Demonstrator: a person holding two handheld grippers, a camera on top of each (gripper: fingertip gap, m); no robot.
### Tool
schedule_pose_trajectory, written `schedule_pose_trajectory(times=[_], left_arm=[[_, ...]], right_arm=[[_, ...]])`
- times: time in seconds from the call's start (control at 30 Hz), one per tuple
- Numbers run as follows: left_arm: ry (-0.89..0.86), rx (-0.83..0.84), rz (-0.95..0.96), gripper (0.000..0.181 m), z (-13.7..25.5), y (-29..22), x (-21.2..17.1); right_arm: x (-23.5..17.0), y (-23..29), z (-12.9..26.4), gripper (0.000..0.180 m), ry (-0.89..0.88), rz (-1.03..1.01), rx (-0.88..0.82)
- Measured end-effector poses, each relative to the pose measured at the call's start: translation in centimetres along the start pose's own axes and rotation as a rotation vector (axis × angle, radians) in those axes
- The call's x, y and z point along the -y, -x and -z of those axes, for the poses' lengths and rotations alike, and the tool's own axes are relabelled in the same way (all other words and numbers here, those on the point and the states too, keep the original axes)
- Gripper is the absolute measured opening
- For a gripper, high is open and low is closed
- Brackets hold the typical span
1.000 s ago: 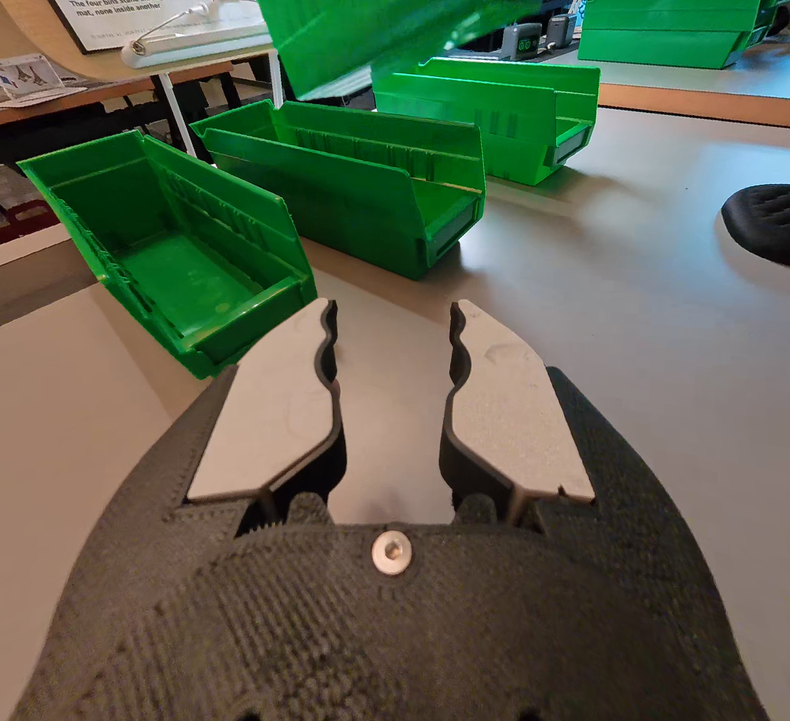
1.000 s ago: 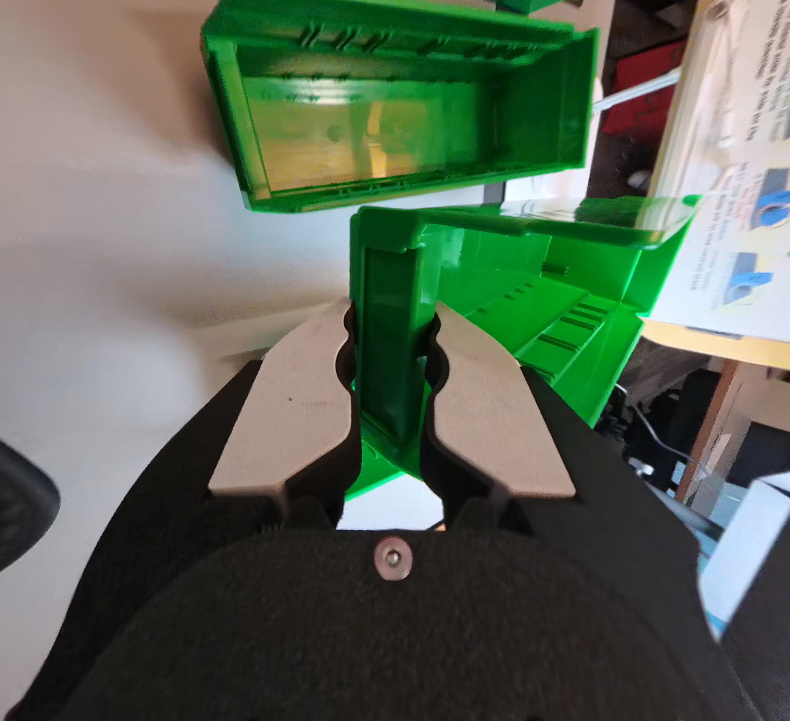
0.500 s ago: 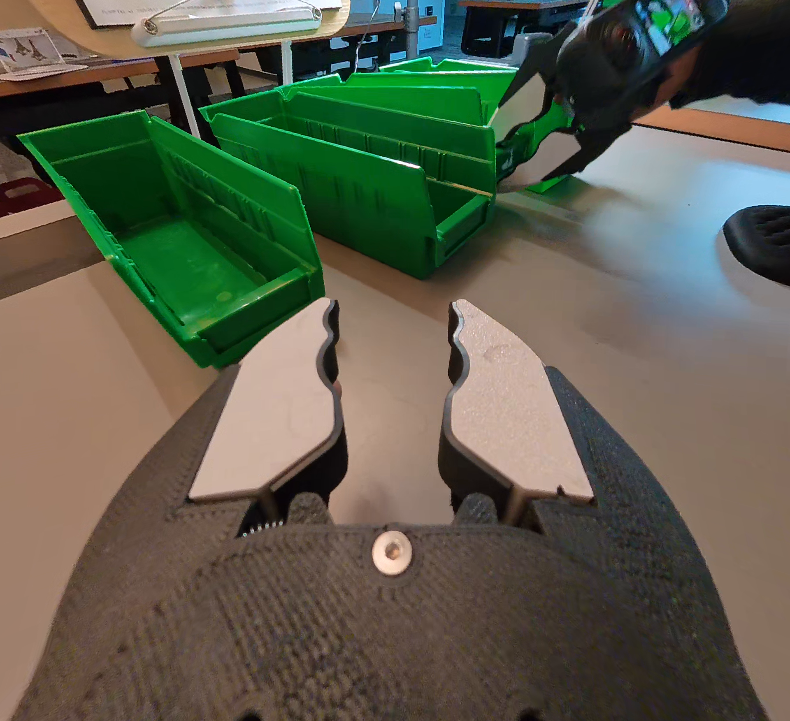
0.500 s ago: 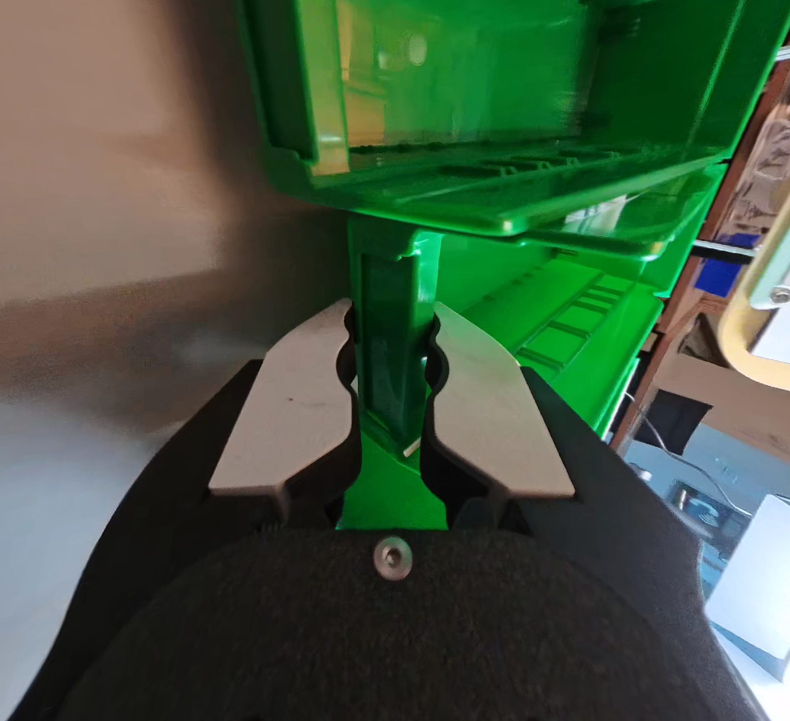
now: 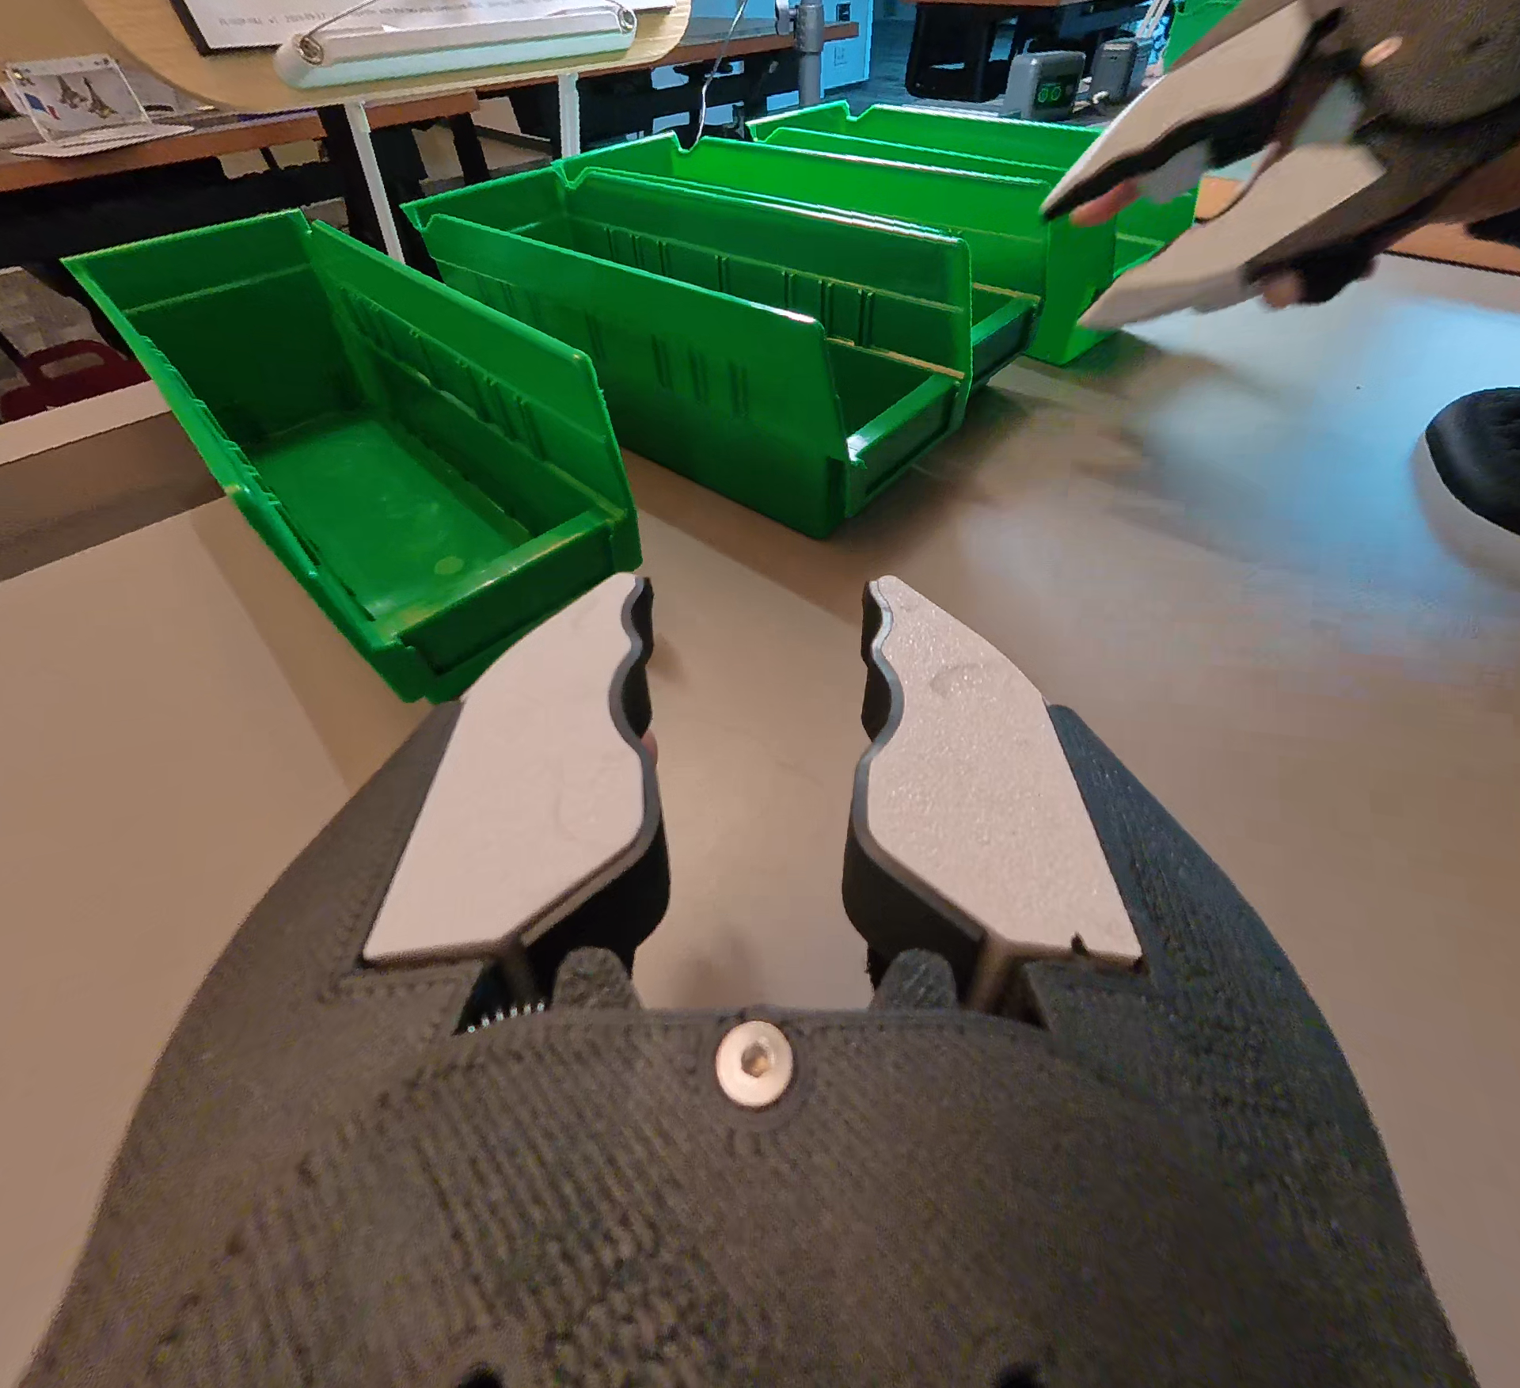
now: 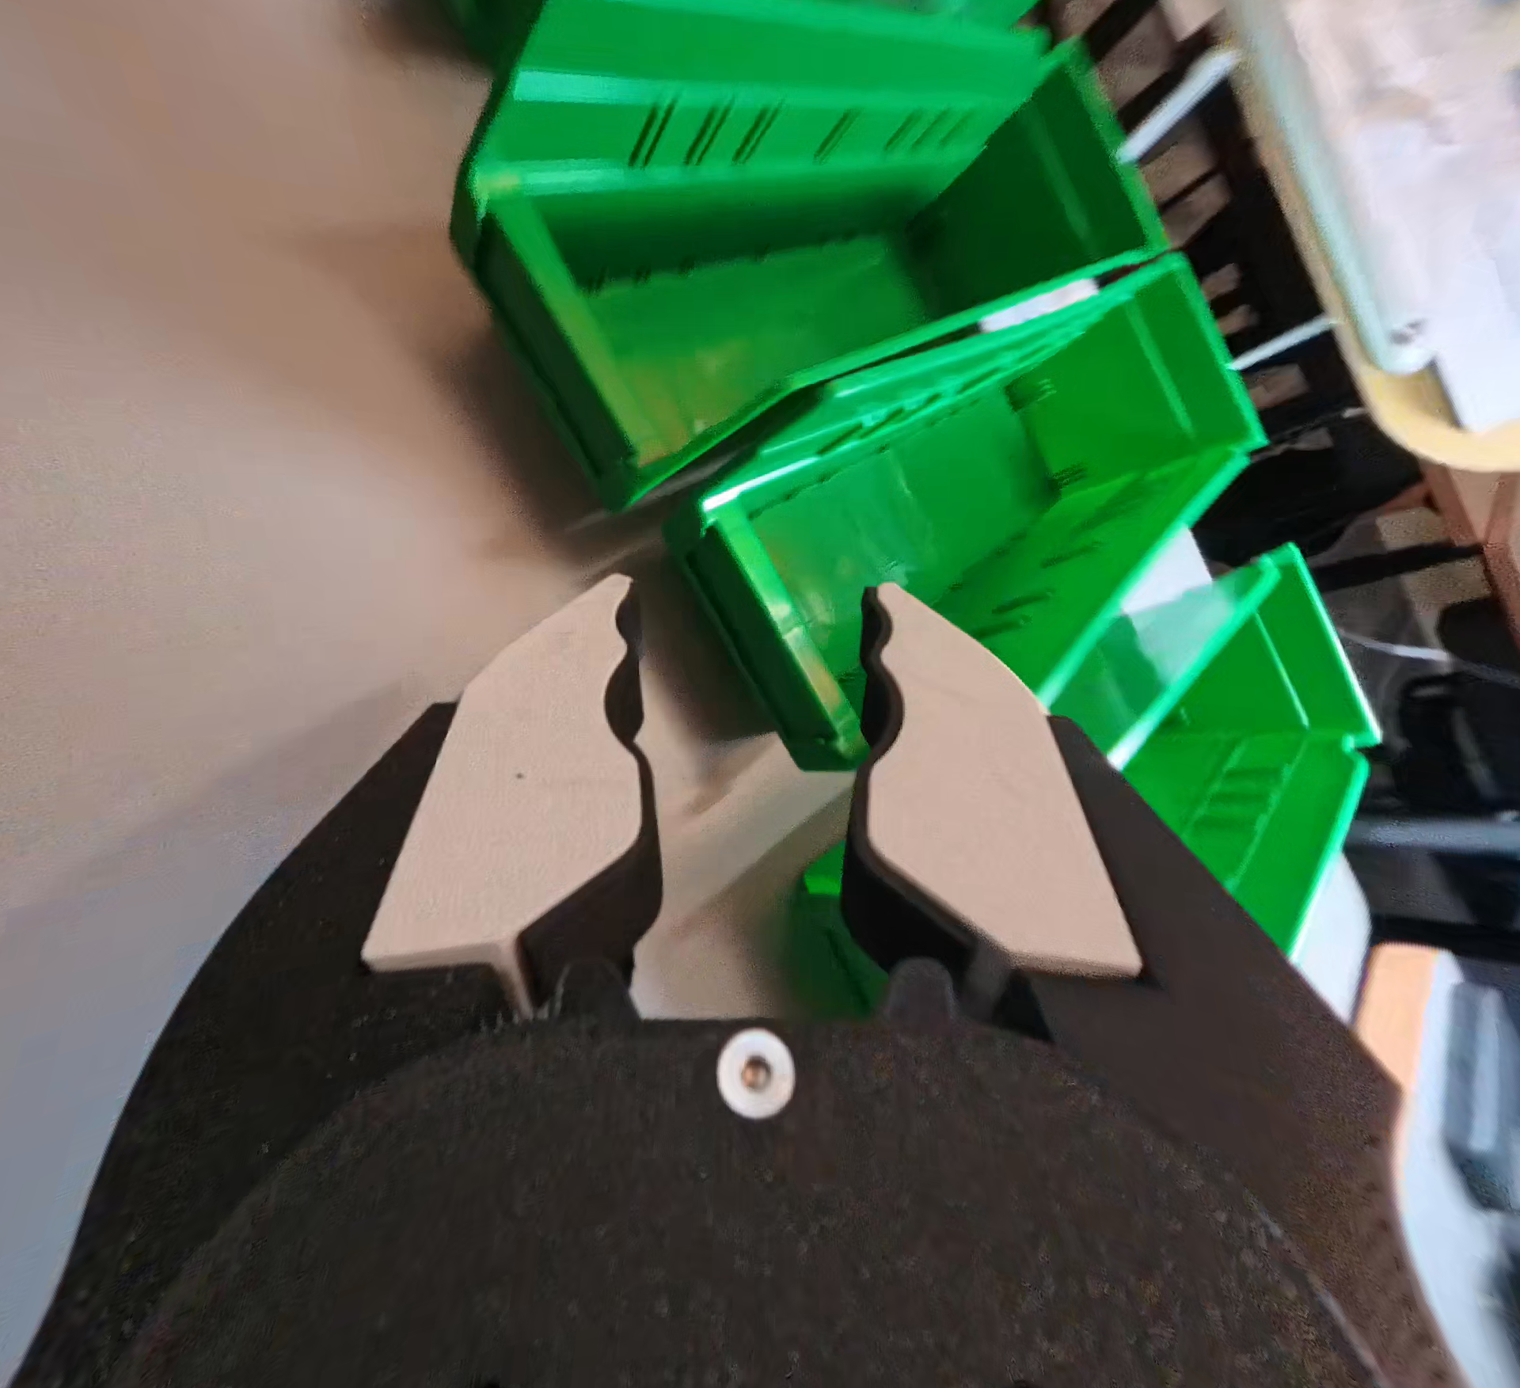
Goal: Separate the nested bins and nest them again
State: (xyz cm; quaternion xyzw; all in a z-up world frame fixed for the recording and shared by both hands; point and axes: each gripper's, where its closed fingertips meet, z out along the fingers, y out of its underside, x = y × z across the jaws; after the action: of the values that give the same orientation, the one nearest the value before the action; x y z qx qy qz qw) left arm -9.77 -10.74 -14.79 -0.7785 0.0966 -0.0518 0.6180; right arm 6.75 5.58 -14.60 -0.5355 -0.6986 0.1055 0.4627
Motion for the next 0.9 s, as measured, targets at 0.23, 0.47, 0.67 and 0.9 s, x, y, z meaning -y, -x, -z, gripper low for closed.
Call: schedule_pose_trajectory(times=[0.23,0.47,0.67,0.9], left_arm=[[0.001,0.059,-0.023,0.046,0.1,1.1,0.1],[0.002,0.164,-0.081,0.047,0.2,3.4,-0.1],[0.022,0.202,-0.056,0.052,0.2,4.9,-0.6],[0.033,0.209,-0.078,0.056,-0.1,4.6,-0.9]], right_arm=[[-3.9,-2.3,8.2,0.059,-0.221,-0.450,-0.240],[-9.7,-1.7,9.5,0.068,-0.210,-0.599,-0.369],[-9.5,-1.7,9.1,0.076,-0.216,-0.595,-0.361],[-9.6,-1.8,9.2,0.077,-0.226,-0.591,-0.379]])
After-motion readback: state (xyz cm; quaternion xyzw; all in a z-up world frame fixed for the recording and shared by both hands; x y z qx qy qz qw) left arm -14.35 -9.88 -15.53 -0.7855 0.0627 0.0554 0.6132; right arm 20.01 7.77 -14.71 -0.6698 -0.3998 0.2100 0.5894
